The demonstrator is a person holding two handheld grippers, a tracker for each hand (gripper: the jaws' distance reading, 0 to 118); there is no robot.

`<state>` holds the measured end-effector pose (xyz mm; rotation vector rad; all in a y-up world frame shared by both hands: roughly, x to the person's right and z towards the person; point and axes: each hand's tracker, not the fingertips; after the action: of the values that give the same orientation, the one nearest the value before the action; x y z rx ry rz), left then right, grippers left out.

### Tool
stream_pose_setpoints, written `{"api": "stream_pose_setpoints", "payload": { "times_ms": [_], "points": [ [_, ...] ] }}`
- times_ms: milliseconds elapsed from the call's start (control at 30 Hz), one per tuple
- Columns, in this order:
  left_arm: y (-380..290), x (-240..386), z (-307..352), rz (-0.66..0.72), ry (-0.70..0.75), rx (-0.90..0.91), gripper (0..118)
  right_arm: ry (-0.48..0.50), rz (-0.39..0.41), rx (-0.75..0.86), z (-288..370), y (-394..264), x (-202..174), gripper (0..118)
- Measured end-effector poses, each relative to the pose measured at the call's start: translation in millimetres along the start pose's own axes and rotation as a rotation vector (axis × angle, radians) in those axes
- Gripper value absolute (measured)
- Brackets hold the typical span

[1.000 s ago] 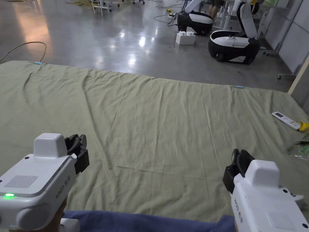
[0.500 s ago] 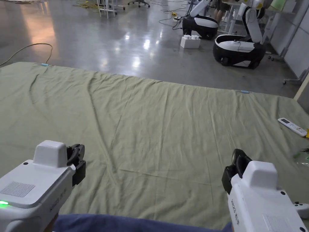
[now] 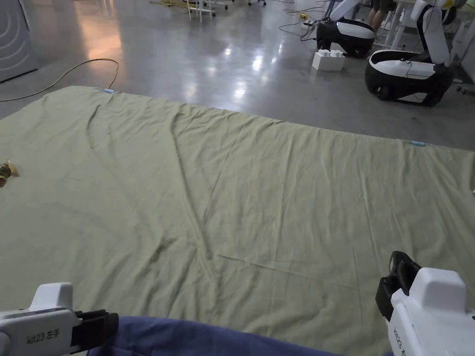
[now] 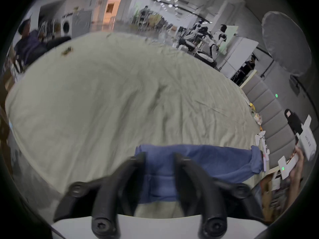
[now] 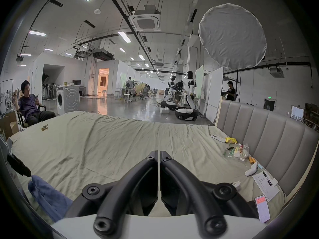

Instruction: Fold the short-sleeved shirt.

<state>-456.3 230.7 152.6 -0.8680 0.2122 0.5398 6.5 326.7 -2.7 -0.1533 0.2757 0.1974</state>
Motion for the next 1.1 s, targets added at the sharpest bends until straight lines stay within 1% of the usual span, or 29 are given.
{"api": "stream_pose_setpoints", "payload": {
  "times_ms": [33, 67, 233, 300, 400, 600, 667, 767, 800, 833, 933, 967, 1067, 1100],
  "points": [
    [0, -7, -5, 0.026, -0.017, -0.018, 68, 0.004, -0.003, -0.011, 0, -1, -1, 3],
    [-5, -12, -6, 0.045, -0.018, -0.027, 69, 0.007, -0.003, -0.018, -1, -2, -1, 3],
    [-10, -45, -30, 0.153, -0.137, -0.083, 71, 0.012, 0.019, -0.032, -1, -6, -3, 3],
    [-10, -64, -48, 0.198, -0.226, -0.135, 71, 0.011, 0.019, -0.041, -1, -8, -2, 3],
    [-10, -77, -53, 0.223, -0.352, -0.098, 72, 0.007, 0.019, -0.053, -1, -10, -1, 3],
    [-7, -102, -76, 0.418, -0.554, -0.154, 70, 0.006, 0.013, -0.064, -2, -12, -2, 3],
    [-8, -104, -81, 0.422, -0.574, -0.153, 63, 0.008, 0.009, -0.068, -1, -12, -2, 3],
    [-8, -97, -86, 0.348, -0.534, -0.156, 41, 0.011, 0.009, -0.072, -1, -12, -4, 3],
    [-8, -97, -88, 0.348, -0.537, -0.158, 31, 0.011, 0.010, -0.074, -1, -12, -4, 3],
    [-16, -84, -91, 0.352, -0.537, -0.161, 27, 0.011, 0.009, -0.075, -1, -12, -4, 3],
    [-16, -86, -93, 0.378, -0.539, -0.168, 19, 0.010, 0.008, -0.078, -2, -12, -4, 3],
    [-26, -68, -83, 0.388, -0.538, -0.172, 17, 0.009, 0.009, -0.079, -2, -12, -3, 3],
    [-26, -60, -75, 0.375, -0.529, -0.168, 13, 0.009, 0.011, -0.080, -1, -11, -2, 3],
    [-22, -51, -63, 0.367, -0.527, -0.164, 12, 0.008, 0.013, -0.081, -1, -11, -2, 3]
  ]
}}
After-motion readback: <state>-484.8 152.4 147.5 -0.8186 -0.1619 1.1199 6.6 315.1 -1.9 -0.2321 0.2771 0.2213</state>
